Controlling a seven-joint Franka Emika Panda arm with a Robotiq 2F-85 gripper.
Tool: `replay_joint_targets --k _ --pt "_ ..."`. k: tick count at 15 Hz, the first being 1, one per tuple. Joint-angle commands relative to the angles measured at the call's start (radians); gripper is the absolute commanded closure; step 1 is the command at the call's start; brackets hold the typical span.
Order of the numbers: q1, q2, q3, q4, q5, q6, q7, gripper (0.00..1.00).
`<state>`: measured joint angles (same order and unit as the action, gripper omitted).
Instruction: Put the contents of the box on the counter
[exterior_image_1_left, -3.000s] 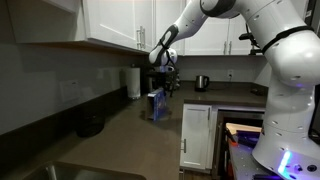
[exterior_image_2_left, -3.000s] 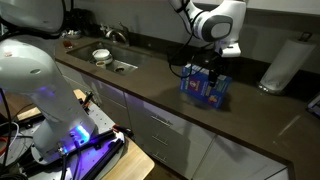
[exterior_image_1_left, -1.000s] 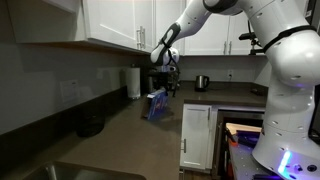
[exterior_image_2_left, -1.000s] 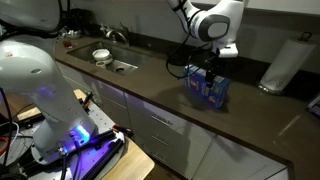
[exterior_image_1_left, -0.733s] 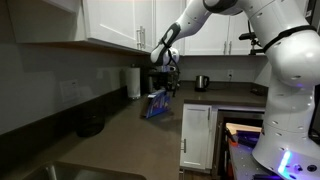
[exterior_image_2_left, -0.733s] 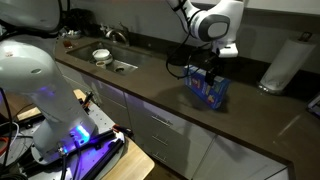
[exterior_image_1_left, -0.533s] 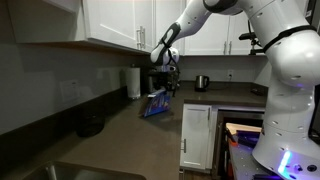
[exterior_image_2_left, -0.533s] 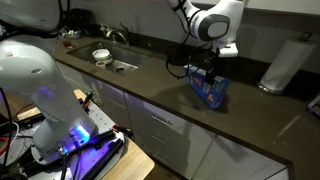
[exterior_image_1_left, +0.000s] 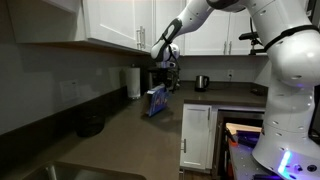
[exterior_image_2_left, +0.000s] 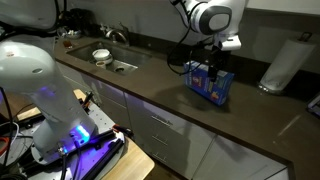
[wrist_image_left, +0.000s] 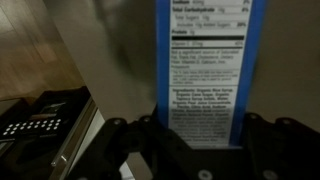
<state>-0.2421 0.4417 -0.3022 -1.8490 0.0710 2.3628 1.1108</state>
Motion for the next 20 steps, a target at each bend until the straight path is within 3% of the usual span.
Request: replay_joint_targets --k 1,3,5,14,17,20 --pt "0.025 -0.053 -0.022 -0.034 -0.032 0.013 -0.006 0.45" --pt "0.037 -0.068 -0.031 -0.044 -0.052 0.023 0.001 0.53" --pt "0.049 -0.087 -0.040 -0.055 -0.083 0.029 0.007 0.53" --pt "0.098 -0.209 -0.081 -0.159 -0.265 0.076 0.082 0.45" --pt "0.111 -0.257 -0.084 -0.203 -0.351 0.102 0.142 0.54" --pt "0.120 -0.302 -0.080 -0.245 -0.459 0.124 0.224 0.57"
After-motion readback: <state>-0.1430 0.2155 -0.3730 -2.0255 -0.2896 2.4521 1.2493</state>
